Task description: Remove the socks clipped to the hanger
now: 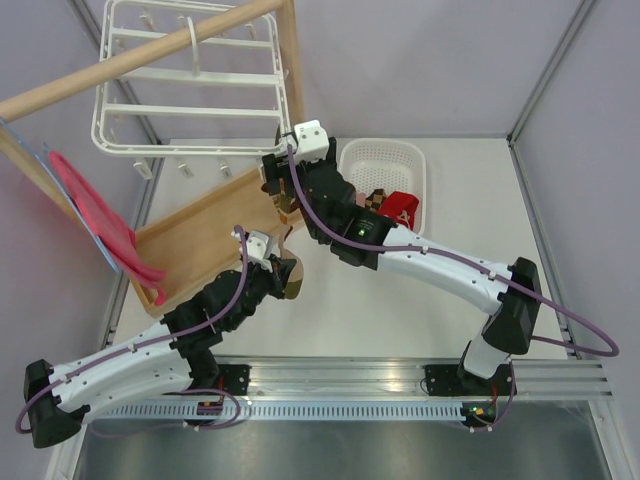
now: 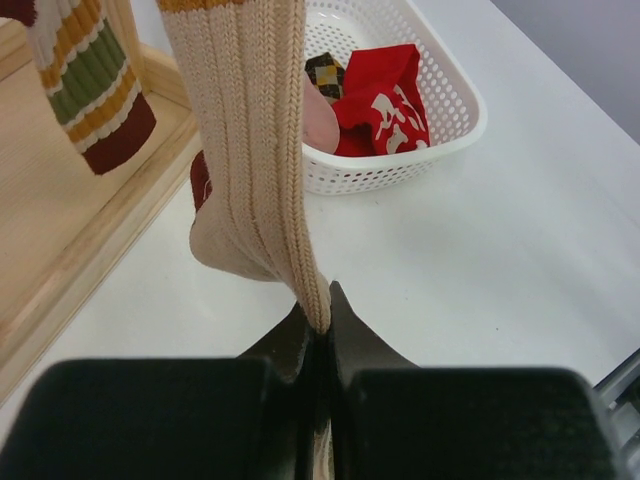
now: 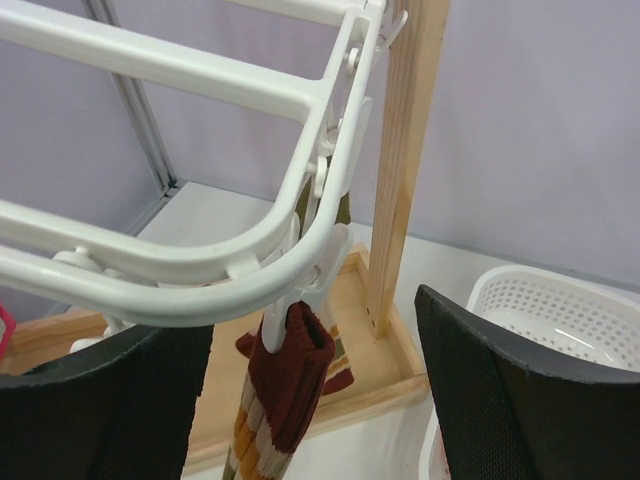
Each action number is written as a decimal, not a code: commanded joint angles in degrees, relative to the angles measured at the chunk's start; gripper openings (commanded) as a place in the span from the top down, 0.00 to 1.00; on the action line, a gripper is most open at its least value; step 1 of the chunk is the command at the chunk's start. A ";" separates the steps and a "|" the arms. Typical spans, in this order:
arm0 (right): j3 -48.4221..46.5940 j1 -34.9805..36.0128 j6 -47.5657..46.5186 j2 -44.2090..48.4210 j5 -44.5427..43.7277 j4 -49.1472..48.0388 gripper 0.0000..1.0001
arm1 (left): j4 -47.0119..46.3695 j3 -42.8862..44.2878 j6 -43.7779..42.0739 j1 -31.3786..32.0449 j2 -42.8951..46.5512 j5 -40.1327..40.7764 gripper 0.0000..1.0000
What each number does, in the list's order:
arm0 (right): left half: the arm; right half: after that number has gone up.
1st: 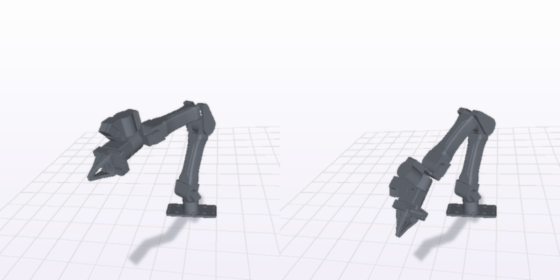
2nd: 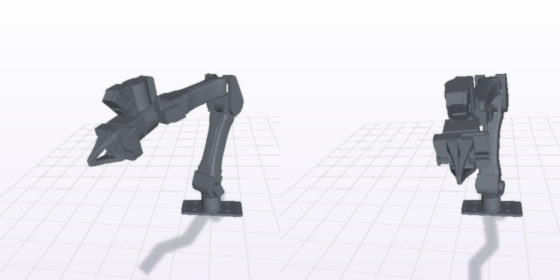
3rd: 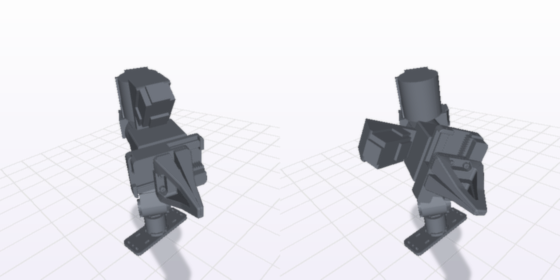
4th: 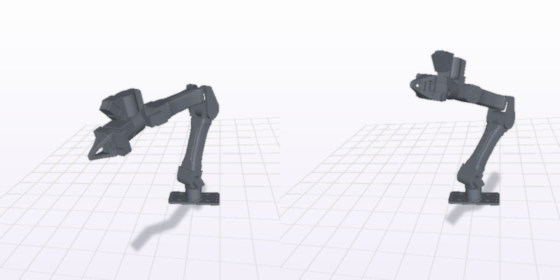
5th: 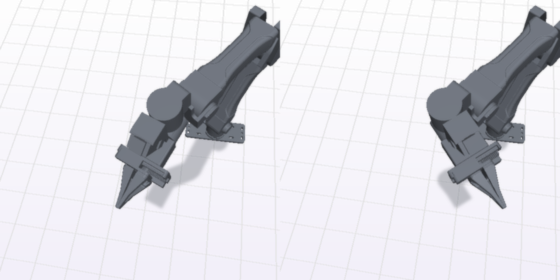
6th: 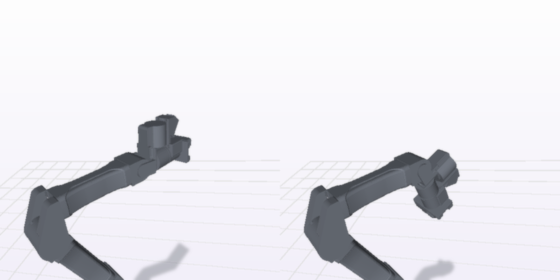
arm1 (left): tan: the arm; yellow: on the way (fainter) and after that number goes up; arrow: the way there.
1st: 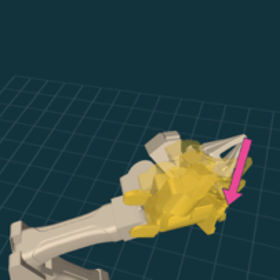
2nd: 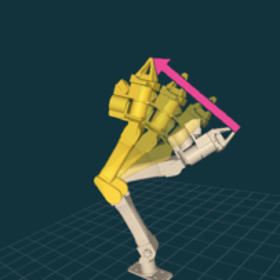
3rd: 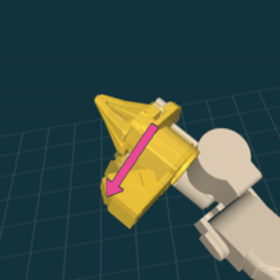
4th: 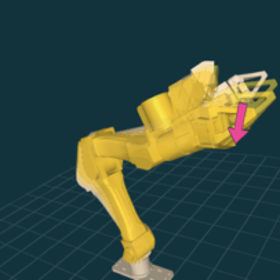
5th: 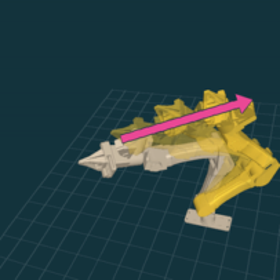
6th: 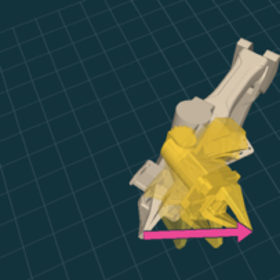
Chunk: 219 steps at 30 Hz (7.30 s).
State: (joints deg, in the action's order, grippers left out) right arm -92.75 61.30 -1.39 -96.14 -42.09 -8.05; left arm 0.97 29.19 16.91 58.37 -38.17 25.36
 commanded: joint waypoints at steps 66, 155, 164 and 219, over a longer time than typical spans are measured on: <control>2.31 -2.59 -0.02 0.16 5.35 -17.78 0.32 | 1.49 -1.24 1.99 0.25 3.28 -1.37 0.98; 43.77 -4.50 11.29 18.35 0.77 -18.59 0.28 | 12.11 -3.26 7.35 0.34 14.53 -1.64 0.98; 59.69 -20.85 32.83 24.59 17.44 -17.43 0.27 | 13.45 -0.72 7.27 0.17 11.12 -4.35 0.98; 88.97 -55.85 48.67 41.65 54.65 -33.87 0.26 | 7.56 83.49 -0.56 -13.72 -83.39 -15.44 0.00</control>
State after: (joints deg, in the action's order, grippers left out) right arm -4.10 5.67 46.81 -54.08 10.94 -38.83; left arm 8.49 111.15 14.76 44.71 -123.39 7.53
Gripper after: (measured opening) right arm 0.742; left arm 0.994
